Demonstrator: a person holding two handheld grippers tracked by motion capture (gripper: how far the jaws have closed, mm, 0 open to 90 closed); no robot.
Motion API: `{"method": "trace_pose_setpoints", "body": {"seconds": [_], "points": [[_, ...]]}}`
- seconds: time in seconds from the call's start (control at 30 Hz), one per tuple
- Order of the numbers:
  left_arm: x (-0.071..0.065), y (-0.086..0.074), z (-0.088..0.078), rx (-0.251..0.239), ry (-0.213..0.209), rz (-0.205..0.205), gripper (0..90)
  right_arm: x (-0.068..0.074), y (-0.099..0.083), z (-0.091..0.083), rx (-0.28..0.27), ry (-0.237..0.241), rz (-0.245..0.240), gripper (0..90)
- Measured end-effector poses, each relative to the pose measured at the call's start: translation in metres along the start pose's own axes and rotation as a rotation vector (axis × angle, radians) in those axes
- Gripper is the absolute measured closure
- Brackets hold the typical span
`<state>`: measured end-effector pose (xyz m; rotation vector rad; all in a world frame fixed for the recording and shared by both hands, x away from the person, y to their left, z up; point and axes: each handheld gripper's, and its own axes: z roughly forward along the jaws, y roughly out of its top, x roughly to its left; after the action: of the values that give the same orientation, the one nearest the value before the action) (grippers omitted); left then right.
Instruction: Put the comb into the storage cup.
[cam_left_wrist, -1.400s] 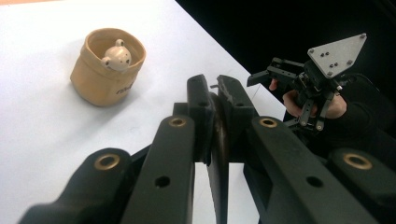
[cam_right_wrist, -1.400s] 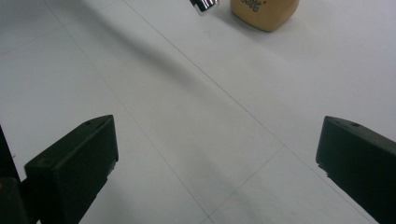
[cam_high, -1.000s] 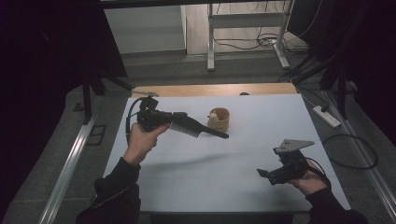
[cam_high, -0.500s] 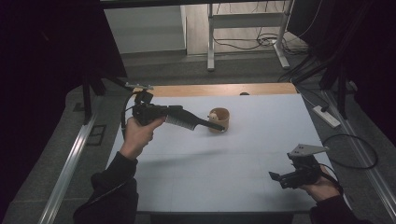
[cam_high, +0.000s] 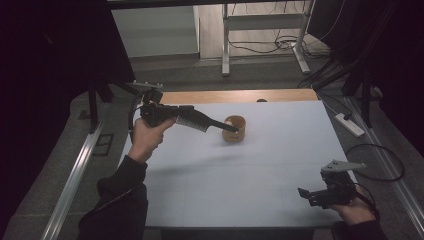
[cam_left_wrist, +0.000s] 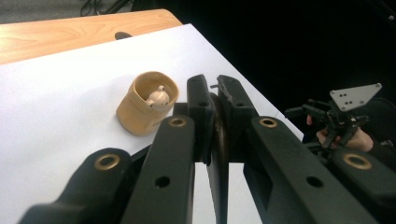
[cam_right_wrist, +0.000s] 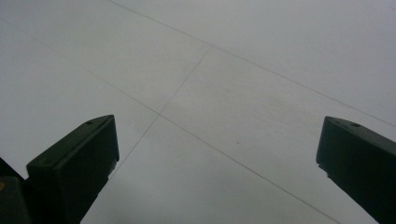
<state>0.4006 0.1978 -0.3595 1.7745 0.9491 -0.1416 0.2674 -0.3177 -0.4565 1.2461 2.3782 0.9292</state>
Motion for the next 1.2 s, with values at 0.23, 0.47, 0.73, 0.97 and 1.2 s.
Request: {"method": "trace_pose_setpoints", "body": {"seconds": [0.23,0.47,0.73,0.97,1.2], "points": [[0.005,0.007,-0.002,-0.005,0.029,-0.006,83.1,0.003,-0.004,-0.006,0.005,-0.015,0.013,0.0],[0.012,0.011,-0.003,-0.014,0.046,-0.022,83.1,0.005,-0.006,-0.009,0.001,-0.02,0.018,0.0],[0.015,0.022,-0.001,-0.023,0.069,-0.025,83.1,0.006,-0.007,-0.011,-0.005,-0.021,0.013,0.0],[0.016,0.029,0.003,-0.025,0.082,-0.026,83.2,0.007,-0.007,-0.011,-0.01,-0.021,-0.001,0.0],[0.019,0.036,0.011,-0.019,0.098,-0.028,83.1,0.007,-0.007,-0.011,-0.012,-0.021,-0.003,0.0]]}}
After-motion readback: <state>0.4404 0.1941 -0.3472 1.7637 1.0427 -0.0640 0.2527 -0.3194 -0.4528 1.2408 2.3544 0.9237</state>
